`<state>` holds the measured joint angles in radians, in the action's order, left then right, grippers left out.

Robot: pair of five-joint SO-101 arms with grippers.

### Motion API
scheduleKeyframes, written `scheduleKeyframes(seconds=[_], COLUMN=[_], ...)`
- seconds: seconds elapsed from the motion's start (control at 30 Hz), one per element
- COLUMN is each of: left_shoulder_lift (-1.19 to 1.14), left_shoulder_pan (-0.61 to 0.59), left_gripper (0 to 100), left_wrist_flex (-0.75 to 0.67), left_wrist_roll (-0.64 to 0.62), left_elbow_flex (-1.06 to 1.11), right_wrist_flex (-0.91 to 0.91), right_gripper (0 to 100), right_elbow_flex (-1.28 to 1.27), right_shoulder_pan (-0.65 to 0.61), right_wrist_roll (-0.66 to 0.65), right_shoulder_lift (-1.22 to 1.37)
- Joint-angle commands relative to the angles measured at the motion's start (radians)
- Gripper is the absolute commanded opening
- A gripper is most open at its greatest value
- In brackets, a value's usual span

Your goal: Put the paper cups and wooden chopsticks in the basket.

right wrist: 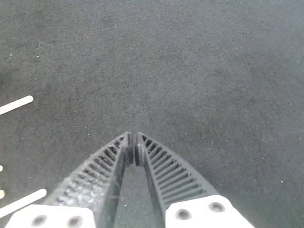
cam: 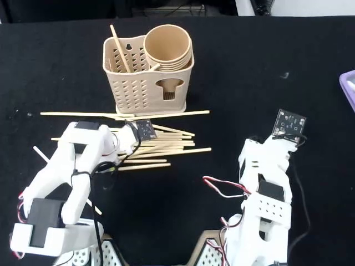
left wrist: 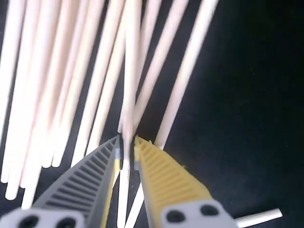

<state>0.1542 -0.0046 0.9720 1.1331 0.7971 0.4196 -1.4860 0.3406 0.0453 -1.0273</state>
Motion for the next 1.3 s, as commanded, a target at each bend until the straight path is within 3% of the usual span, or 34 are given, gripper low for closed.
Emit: scheduleKeyframes(seconds=[0.0,0.2,0.4,0.57,0.7,0.97,1.27], left_shoulder_lift=[-0.043,-0.055,-0.055,-0.055,-0.052,-0.046,-0.044], left_shoulder_pan=[-0.013,-0.013,-0.019,-0.016,-0.019,-0.019,-0.01], left_gripper=[3,5,22,15,3,3,3], left_wrist_flex=[-0.025,-0.025,-0.023,-0.023,-0.023,0.097,0.374], left_wrist_roll=[-0.034,-0.034,-0.034,-0.034,-0.034,-0.034,-0.034], left_elbow_flex=[0.008,0.008,0.008,0.008,0.01,-0.047,-0.331], right_wrist_flex=[-0.023,-0.023,-0.023,-0.023,-0.023,-0.023,-0.023], right_gripper=[2.5,2.5,2.5,2.5,2.5,2.5,2.5], right_elbow_flex=[0.008,0.008,0.008,0.008,0.008,0.008,0.008], right_shoulder_pan=[-0.009,-0.011,-0.011,-0.011,-0.011,-0.011,-0.011], right_wrist_roll=[-0.009,-0.009,-0.009,-0.009,-0.009,-0.009,-0.009], right_shoulder_lift=[-0.031,-0.031,-0.031,-0.031,-0.031,-0.031,-0.031])
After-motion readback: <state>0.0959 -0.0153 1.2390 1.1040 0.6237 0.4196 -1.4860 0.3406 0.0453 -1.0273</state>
